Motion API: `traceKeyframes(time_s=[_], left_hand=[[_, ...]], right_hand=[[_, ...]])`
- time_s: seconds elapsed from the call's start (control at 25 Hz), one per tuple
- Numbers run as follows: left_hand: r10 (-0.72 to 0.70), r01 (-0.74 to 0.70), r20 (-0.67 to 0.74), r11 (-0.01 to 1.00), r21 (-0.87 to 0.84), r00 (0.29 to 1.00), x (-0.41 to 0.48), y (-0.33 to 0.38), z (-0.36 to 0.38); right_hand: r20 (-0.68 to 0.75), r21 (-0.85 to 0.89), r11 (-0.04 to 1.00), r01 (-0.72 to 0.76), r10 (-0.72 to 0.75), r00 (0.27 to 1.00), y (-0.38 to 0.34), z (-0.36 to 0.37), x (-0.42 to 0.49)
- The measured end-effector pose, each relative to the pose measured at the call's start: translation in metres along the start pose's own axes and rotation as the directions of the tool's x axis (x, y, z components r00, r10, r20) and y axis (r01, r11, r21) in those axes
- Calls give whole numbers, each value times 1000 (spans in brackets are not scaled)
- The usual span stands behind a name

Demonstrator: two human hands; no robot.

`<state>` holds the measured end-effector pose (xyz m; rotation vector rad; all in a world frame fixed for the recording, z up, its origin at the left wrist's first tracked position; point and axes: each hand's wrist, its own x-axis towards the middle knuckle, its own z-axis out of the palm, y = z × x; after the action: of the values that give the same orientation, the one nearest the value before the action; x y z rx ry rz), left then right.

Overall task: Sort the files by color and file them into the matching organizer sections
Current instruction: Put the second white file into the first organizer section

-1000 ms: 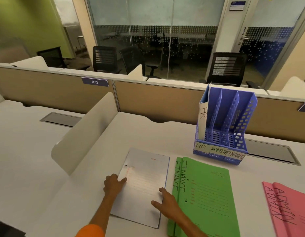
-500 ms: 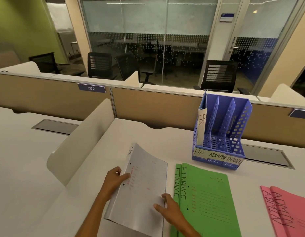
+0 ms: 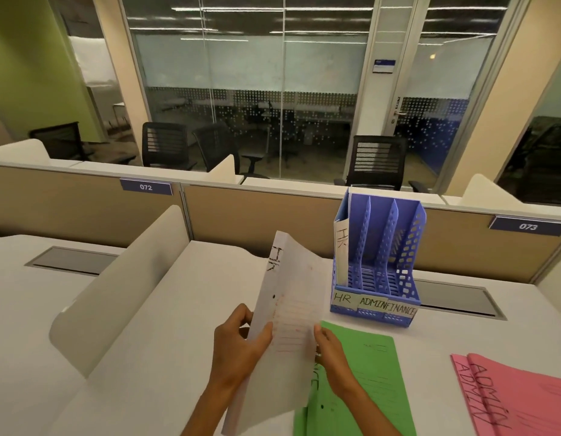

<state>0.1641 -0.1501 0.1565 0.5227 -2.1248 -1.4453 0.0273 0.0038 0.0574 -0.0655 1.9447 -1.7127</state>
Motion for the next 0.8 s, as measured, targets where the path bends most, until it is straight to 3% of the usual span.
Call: traceKeyframes(time_s=[0.16, 0.36, 0.52, 0.68, 0.8], left_hand=[[43, -42, 9, 998, -46, 999, -16, 30, 47], [-10, 5, 155, 1000, 27, 988, -29, 57, 108], [-61, 55, 68, 995, 87, 996, -43, 74, 145], [-139, 139, -24, 990, 1, 990, -43, 86, 177], [-145, 140, -95, 988, -58, 985, -36, 97, 191]], right_hand=[[-78, 102, 995, 22, -14, 997, -19, -39, 12], [-187, 97, 994, 56, -37, 982, -28, -89, 19], [-251, 77, 991, 109, -86, 964, -38, -126, 28], [-317, 33, 983, 183, -163, 934, -61, -156, 39], [-290, -30, 963, 269, -266, 919, -88, -171, 49]])
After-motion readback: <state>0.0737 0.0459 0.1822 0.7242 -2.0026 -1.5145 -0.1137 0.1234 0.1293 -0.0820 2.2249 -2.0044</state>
